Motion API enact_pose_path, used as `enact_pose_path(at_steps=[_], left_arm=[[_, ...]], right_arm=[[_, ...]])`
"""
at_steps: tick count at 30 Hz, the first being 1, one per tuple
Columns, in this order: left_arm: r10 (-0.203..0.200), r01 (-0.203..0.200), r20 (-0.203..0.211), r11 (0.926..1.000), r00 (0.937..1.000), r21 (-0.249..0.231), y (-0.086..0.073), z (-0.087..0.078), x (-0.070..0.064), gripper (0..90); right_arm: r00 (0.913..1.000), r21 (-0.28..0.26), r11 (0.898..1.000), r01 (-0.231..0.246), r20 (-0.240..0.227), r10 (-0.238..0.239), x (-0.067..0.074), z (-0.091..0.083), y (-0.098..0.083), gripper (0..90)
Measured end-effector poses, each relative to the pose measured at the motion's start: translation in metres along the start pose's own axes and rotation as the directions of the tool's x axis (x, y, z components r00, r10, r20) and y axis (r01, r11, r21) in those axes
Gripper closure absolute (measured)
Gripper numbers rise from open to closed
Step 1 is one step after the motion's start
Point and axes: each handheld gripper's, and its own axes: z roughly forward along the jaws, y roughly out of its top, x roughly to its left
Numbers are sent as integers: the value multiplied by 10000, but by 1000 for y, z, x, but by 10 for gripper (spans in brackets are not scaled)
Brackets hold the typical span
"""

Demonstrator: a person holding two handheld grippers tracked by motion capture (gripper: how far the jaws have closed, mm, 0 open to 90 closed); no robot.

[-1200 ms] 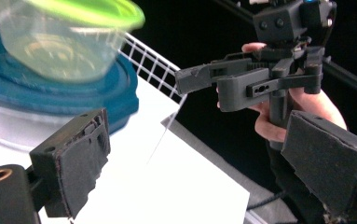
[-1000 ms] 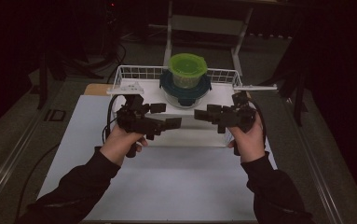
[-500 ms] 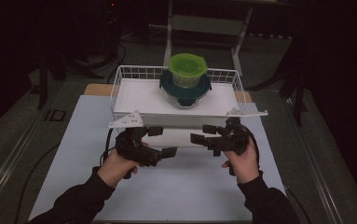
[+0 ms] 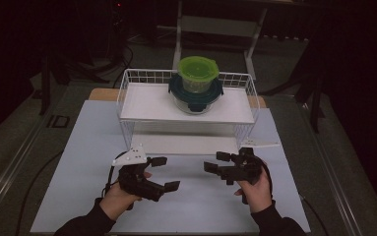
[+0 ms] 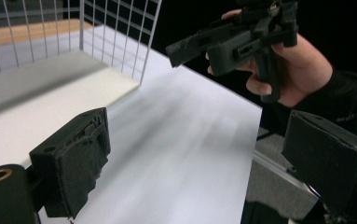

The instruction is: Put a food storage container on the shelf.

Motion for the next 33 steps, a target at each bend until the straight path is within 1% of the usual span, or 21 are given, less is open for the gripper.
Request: enact_pose_path(at_steps=[1,5,7,9,12,13,16,17,18,19,20,21,25,30,33], left_arm=[[56,-56,-30,10000,10000,28,-4,0,0,69],[37,-37,-43,9999,10000,104,-18,0,2,69],[48,-47,-74,9999,10000,108,-21,-1,3,69],[91,-89,-241,9999,9997,100,-29,-3,5,69],[321,-315,-455,9994,9985,135,-35,-7,4,69],[321,-315,-455,9994,9985,135,-35,-7,4,69],[374,-367,-545,9992,9978,139,-44,-9,2,69],[387,-376,-580,9991,9976,210,-48,-9,2,69],[376,-364,-618,9991,9974,214,-51,-9,2,69],[376,-364,-618,9991,9974,214,-51,-9,2,69],[322,-306,-663,9993,9973,236,-57,-10,2,69],[319,-302,-691,9992,9971,251,-59,-10,2,69],[242,-220,-820,9994,9963,279,-67,-13,2,69],[131,-96,-1022,9994,9947,345,-74,-17,4,69],[247,-195,-1173,9988,9928,455,-77,-21,7,69]], right_arm=[[10000,13,10000,-66,36,66,-2,0,-4,178],[9997,60,9997,-236,98,235,-9,-1,-17,177],[9997,56,9998,-209,137,209,-10,-1,-20,177],[9996,9,9998,-173,211,173,-12,-2,-28,177],[9996,-10,9999,-153,256,154,-15,-3,-35,177],[9996,-10,9999,-153,256,154,-15,-3,-35,177],[9996,155,9998,-136,261,132,-17,-3,-45,175],[9995,213,9997,-141,302,135,-18,-3,-47,172],[9995,257,9996,-132,299,124,-18,-4,-50,167],[9995,257,9996,-132,299,124,-18,-4,-50,167],[9995,253,9996,-139,292,132,-19,-5,-52,166],[9992,285,9994,-209,341,199,-21,-7,-58,164],[9984,433,9983,-401,410,383,-23,-10,-68,158],[9976,533,9978,-401,590,369,-27,-17,-79,156],[9959,308,9991,-304,857,277,-28,-26,-84,156]])
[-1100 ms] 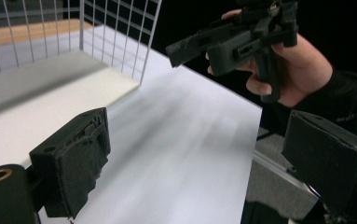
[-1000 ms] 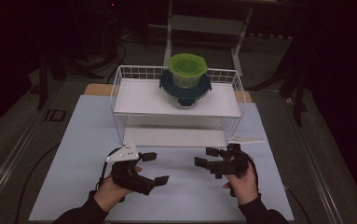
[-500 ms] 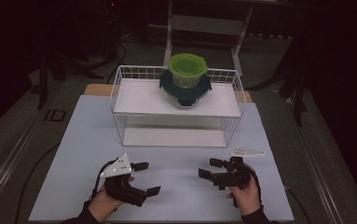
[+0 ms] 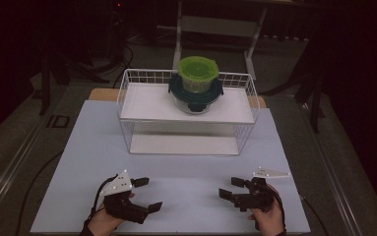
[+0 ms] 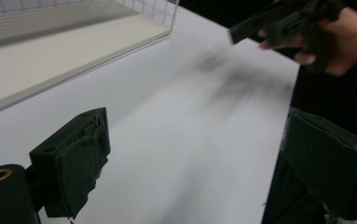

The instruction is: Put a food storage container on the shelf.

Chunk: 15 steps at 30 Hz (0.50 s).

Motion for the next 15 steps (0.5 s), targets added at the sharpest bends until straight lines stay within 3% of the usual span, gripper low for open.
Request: enact_pose_path(at_steps=[4,9,12,15], left_arm=[[-206,205,-199,9998,9996,-41,-5,-5,4,69],[-144,136,-499,9998,9987,-172,-11,-11,2,69],[-85,61,-865,9996,9962,-277,-15,-12,3,69],[-195,160,-959,9992,9952,-376,-17,-12,5,69]], right_arm=[[9994,-222,9997,-56,345,63,-3,-12,-5,156],[9983,-378,9990,-231,525,251,-8,-18,-10,156],[9981,-394,9986,-342,503,361,-11,-16,-11,156],[9984,-290,9989,-378,407,390,-12,-12,-11,155]])
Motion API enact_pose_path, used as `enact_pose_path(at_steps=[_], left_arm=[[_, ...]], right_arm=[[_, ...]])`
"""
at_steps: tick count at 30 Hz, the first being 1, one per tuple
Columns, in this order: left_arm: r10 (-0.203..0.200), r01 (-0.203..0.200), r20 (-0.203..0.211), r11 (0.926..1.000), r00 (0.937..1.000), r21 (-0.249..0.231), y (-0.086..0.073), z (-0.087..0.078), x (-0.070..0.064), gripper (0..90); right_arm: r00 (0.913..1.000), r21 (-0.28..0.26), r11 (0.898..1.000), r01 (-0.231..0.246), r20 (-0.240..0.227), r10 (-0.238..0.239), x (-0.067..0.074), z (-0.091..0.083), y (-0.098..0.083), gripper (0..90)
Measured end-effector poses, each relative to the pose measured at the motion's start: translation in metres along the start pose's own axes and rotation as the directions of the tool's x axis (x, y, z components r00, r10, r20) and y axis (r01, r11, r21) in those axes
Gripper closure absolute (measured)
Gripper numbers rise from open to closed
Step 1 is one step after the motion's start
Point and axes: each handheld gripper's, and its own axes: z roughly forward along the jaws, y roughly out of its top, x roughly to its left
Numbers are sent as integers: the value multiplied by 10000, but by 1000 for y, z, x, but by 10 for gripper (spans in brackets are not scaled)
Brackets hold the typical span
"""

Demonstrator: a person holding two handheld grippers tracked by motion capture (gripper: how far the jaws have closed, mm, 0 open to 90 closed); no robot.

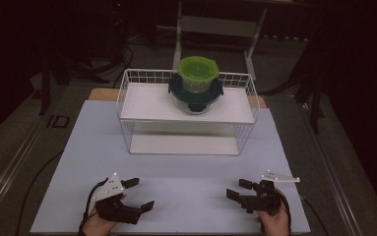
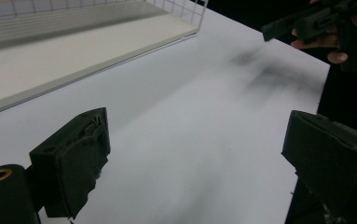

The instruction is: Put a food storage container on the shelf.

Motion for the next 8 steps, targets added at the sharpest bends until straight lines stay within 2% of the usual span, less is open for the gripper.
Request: enact_pose_path(at_steps=[4,8], left_arm=[[262,-262,35,9996,9996,59,0,2,-3,69],[207,-209,136,9997,9997,124,-1,6,-4,69]], right_arm=[[10000,87,10000,16,-68,-15,-1,3,-1,154],[9999,155,9998,-86,-85,87,-2,5,-1,154]])
